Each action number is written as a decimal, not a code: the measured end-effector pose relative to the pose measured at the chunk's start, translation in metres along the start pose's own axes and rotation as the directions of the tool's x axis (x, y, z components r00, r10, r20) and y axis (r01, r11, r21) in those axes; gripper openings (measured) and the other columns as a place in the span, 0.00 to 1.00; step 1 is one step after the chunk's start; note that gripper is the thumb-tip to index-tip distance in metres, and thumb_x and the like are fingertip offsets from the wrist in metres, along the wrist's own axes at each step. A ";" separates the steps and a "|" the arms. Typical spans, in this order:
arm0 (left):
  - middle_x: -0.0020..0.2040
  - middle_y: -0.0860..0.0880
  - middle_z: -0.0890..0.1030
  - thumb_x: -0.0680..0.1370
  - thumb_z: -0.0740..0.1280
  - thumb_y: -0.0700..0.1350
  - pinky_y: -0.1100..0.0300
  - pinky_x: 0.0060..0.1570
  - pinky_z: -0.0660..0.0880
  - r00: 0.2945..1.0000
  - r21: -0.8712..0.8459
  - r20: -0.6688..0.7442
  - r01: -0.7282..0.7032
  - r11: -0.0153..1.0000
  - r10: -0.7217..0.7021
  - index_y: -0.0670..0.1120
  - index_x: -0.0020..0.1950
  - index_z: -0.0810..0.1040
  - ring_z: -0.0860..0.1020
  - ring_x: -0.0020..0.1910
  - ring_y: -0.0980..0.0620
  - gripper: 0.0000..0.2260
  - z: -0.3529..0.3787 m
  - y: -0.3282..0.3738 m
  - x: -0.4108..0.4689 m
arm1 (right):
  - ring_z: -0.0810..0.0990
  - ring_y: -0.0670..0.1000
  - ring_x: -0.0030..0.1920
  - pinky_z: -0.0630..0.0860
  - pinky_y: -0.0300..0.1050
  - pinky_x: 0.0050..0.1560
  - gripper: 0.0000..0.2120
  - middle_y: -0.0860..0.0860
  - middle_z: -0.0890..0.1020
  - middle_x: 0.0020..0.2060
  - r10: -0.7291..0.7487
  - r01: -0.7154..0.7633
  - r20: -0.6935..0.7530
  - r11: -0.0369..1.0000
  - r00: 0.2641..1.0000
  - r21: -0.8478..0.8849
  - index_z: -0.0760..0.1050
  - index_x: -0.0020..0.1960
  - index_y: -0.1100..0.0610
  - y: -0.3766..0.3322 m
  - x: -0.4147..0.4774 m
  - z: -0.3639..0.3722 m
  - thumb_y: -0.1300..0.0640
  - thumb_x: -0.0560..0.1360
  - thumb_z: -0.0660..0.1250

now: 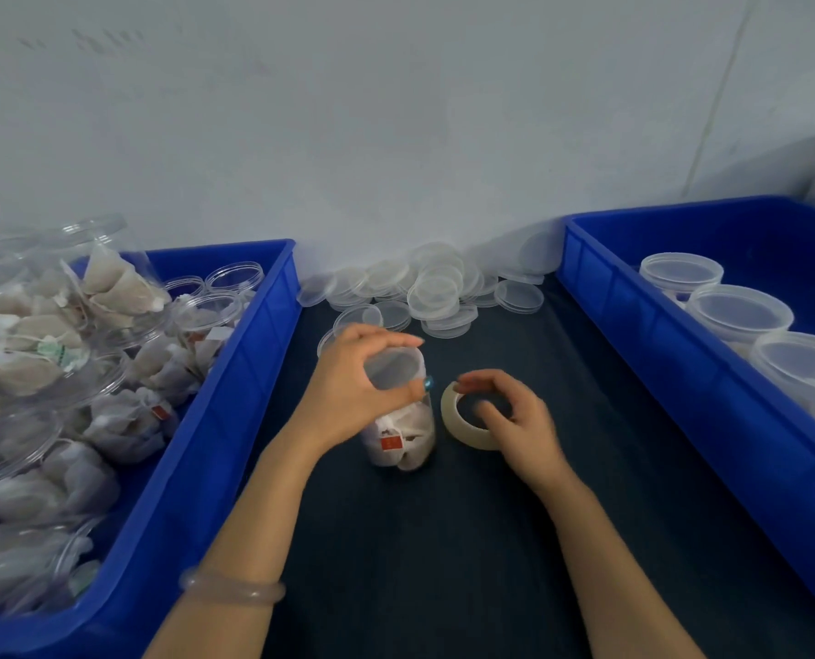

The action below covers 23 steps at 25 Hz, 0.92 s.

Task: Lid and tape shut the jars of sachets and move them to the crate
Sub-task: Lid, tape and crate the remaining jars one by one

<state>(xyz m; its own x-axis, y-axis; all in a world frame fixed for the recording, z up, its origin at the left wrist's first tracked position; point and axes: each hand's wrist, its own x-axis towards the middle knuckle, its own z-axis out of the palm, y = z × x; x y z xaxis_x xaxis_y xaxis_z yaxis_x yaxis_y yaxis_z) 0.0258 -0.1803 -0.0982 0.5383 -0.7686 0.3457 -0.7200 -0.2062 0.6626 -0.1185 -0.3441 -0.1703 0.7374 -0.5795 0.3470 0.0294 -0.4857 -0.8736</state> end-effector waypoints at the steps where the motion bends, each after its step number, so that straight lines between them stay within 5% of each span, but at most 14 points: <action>1: 0.61 0.62 0.70 0.67 0.75 0.60 0.67 0.59 0.66 1.000 0.048 -0.021 0.002 0.999 -0.001 0.67 0.60 0.76 0.68 0.60 0.66 0.22 0.006 0.000 0.001 | 0.76 0.41 0.62 0.68 0.52 0.70 0.14 0.39 0.81 0.56 0.033 -0.026 0.059 0.993 0.998 -0.118 0.79 0.55 0.47 0.004 0.000 -0.008 0.54 0.70 0.64; 4: 0.61 0.61 0.69 0.70 0.73 0.59 0.73 0.57 0.62 0.993 0.136 -0.104 -0.034 0.990 0.049 0.60 0.62 0.79 0.68 0.60 0.64 0.21 0.016 0.002 0.002 | 0.62 0.44 0.74 0.50 0.53 0.78 0.23 0.43 0.73 0.68 0.138 -0.024 0.232 0.901 0.963 -0.434 0.74 0.65 0.45 0.020 -0.006 -0.021 0.50 0.70 0.69; 6: 0.62 0.55 0.75 0.74 0.68 0.58 0.65 0.60 0.68 0.965 0.346 -0.151 -0.153 0.926 0.216 0.53 0.63 0.81 0.72 0.63 0.56 0.20 0.021 0.003 0.001 | 0.55 0.46 0.77 0.51 0.47 0.78 0.25 0.43 0.70 0.71 0.103 0.032 0.260 0.882 0.960 -0.470 0.74 0.68 0.48 0.026 -0.010 -0.019 0.51 0.72 0.72; 8: 0.61 0.48 0.79 0.78 0.67 0.54 0.53 0.63 0.72 0.890 0.597 -0.157 -0.260 0.759 0.428 0.48 0.63 0.81 0.76 0.63 0.48 0.17 0.028 0.002 -0.004 | 0.56 0.45 0.77 0.51 0.40 0.76 0.18 0.41 0.73 0.68 0.039 0.076 0.231 0.879 0.972 -0.471 0.78 0.63 0.48 0.026 -0.011 -0.019 0.52 0.73 0.73; 11: 0.61 0.47 0.80 0.78 0.70 0.43 0.50 0.67 0.71 0.834 0.719 -0.150 -0.276 0.637 0.531 0.47 0.64 0.80 0.77 0.63 0.47 0.14 0.049 0.001 -0.018 | 0.68 0.42 0.69 0.51 0.44 0.76 0.07 0.39 0.79 0.58 -0.074 0.170 0.197 0.830 0.978 -0.532 0.78 0.55 0.51 0.021 -0.010 -0.016 0.56 0.77 0.70; 13: 0.63 0.47 0.80 0.78 0.69 0.41 0.48 0.68 0.70 0.829 0.756 -0.142 -0.262 0.600 0.540 0.45 0.65 0.80 0.77 0.65 0.47 0.15 0.061 0.003 -0.024 | 0.76 0.39 0.54 0.68 0.45 0.65 0.03 0.38 0.80 0.46 -0.050 0.076 0.094 0.953 0.994 -0.292 0.75 0.53 0.54 0.014 -0.012 -0.015 0.60 0.80 0.65; 15: 0.65 0.48 0.79 0.78 0.69 0.43 0.46 0.69 0.70 0.850 0.782 -0.142 -0.218 0.584 0.507 0.44 0.67 0.79 0.76 0.67 0.47 0.17 0.068 0.009 -0.024 | 0.77 0.39 0.44 0.73 0.40 0.48 0.03 0.40 0.80 0.40 0.012 -0.015 0.041 0.997 0.999 0.077 0.73 0.54 0.57 0.004 -0.013 -0.013 0.61 0.81 0.62; 18: 0.64 0.48 0.80 0.80 0.66 0.47 0.46 0.71 0.68 0.869 0.725 -0.221 -0.158 0.670 0.444 0.44 0.69 0.77 0.75 0.67 0.47 0.18 0.073 0.024 -0.017 | 0.77 0.43 0.46 0.76 0.38 0.48 0.07 0.47 0.80 0.45 0.008 -0.024 0.046 0.933 0.999 0.359 0.72 0.55 0.61 -0.006 -0.014 -0.009 0.60 0.79 0.64; 23: 0.56 0.50 0.83 0.80 0.64 0.50 0.51 0.61 0.73 0.819 0.587 -0.385 -0.139 0.797 0.426 0.46 0.65 0.80 0.79 0.58 0.49 0.16 0.079 0.035 -0.015 | 0.77 0.52 0.49 0.76 0.45 0.50 0.11 0.57 0.79 0.49 -0.009 -0.022 0.065 0.881 0.998 0.472 0.72 0.54 0.60 -0.014 -0.015 -0.009 0.56 0.76 0.66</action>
<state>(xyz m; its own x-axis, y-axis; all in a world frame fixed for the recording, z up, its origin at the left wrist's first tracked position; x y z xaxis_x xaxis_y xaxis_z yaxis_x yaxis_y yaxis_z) -0.0419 -0.2238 -0.1325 0.3026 -0.4844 0.8209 -0.9061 -0.4132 0.0902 -0.1363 -0.3349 -0.1605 0.7794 -0.5311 0.3323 0.3277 -0.1064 -0.9388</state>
